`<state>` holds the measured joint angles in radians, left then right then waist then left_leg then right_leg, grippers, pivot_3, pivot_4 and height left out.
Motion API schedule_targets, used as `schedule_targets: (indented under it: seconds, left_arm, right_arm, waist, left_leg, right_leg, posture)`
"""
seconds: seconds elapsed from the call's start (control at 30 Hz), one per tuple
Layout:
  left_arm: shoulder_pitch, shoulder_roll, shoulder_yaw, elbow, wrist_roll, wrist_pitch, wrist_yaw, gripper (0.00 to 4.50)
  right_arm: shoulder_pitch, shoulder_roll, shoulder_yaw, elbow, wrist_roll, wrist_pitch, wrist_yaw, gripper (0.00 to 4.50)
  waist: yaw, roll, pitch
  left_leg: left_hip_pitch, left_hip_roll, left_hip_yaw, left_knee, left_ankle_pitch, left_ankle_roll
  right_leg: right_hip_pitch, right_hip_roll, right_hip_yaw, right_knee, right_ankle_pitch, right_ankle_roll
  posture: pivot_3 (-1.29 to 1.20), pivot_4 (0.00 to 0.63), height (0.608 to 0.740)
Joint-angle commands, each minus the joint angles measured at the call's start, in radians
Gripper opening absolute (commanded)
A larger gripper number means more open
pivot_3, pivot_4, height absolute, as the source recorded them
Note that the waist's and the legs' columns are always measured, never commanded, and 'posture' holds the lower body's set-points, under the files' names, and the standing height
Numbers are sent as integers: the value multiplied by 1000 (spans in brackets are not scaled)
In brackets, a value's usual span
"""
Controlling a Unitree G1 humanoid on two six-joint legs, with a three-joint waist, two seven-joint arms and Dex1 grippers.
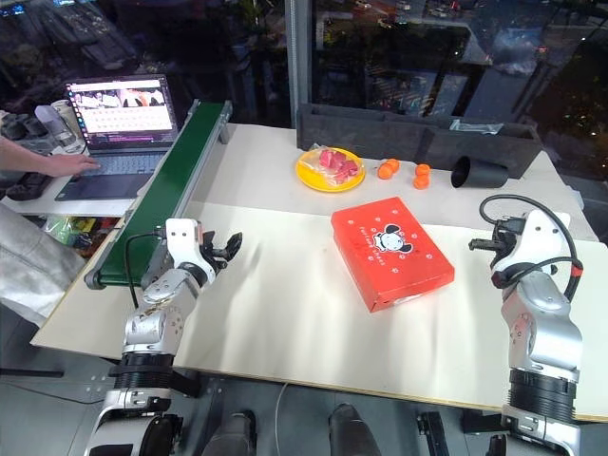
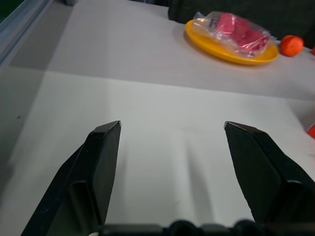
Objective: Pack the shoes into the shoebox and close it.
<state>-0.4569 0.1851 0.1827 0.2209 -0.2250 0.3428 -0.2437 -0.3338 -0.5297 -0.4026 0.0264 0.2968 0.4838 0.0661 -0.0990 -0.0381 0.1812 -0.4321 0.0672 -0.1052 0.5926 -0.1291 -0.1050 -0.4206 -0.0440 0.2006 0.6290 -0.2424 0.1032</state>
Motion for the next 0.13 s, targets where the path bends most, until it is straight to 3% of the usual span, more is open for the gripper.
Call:
schedule_targets:
  seconds: [0.03, 0.13]
  left_arm:
    - [-37, -1, 18, 10, -20, -32, 1, 3584]
    - [-58, -6, 20, 32, -25, -46, 3, 3584]
  right_arm:
    - [-2, 15, -50, -25, -14, -37, -46, 58]
    - [6, 23, -79, -24, -19, -38, -72, 58]
  waist:
    - [2, 0, 0]
    - [2, 0, 0]
  left_leg:
    - [0, 0, 0, 0, 0, 0]
    - [-2, 0, 0, -1, 0, 0]
  right_leg:
    - [0, 0, 0, 0, 0, 0]
    - [-1, 0, 0, 0, 1, 3]
  posture:
    - [0, 150, 740]
    - [0, 150, 740]
